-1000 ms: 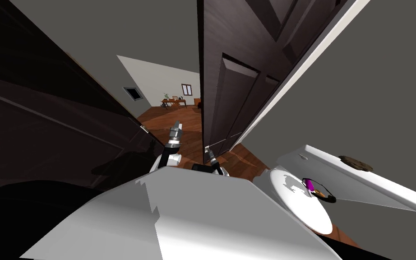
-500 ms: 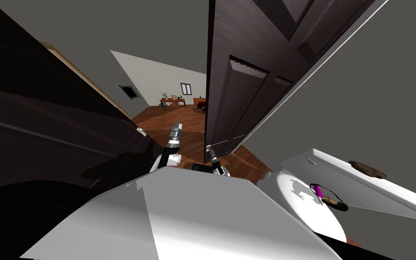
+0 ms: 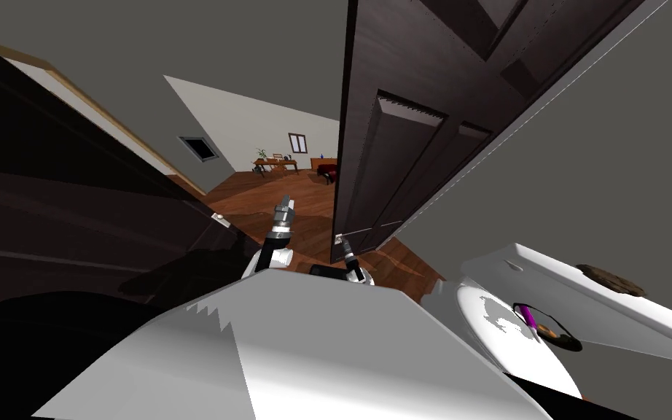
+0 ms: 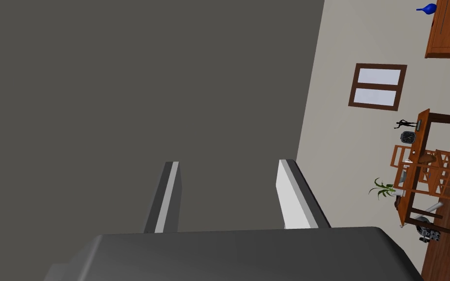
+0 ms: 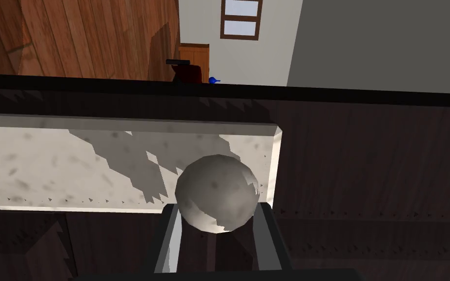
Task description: Push the door open
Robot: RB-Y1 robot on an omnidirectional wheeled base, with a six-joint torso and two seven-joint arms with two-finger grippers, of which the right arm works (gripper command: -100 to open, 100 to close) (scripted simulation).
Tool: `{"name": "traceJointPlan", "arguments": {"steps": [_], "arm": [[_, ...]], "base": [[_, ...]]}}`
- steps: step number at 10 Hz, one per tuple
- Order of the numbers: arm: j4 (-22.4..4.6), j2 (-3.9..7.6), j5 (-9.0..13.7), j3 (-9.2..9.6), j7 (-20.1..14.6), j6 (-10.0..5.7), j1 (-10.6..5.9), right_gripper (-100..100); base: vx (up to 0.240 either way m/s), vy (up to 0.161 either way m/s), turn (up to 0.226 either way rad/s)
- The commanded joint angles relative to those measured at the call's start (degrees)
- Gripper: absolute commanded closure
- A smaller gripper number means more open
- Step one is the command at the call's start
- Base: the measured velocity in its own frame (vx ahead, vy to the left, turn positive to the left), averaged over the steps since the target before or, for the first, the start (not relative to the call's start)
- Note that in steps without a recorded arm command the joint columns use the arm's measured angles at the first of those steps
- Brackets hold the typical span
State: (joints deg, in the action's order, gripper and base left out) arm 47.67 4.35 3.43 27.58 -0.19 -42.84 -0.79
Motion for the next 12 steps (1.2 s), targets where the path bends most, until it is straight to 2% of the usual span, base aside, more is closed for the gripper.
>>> {"name": "traceJointPlan", "arguments": {"steps": [1, 2, 3, 7, 10, 12], "arm": [[-0.2, 0.13, 0.6, -1.97, 0.6, 0.11, -0.26, 100], [-0.3, 0.10, 0.8, -2.52, 0.7, 0.09, -0.35, 100], [0.1, 0.22, 0.6, -1.72, 0.3, 0.47, -0.18, -100], [0.9, 0.13, 0.7, -1.19, 0.1, 0.51, 0.33, -100], [1.8, -0.35, 0.8, -0.59, -0.1, 0.54, 0.89, -100], [1.6, -0.08, 0.8, -0.86, 0.1, 0.38, 0.87, -100]], "base": [[0.107, 0.124, -0.087], [0.135, 0.121, -0.076], [-0.031, 0.023, -0.050], [-0.178, -0.036, -0.017], [-0.219, -0.049, -0.033], [-0.009, 0.007, 0.010]]}}
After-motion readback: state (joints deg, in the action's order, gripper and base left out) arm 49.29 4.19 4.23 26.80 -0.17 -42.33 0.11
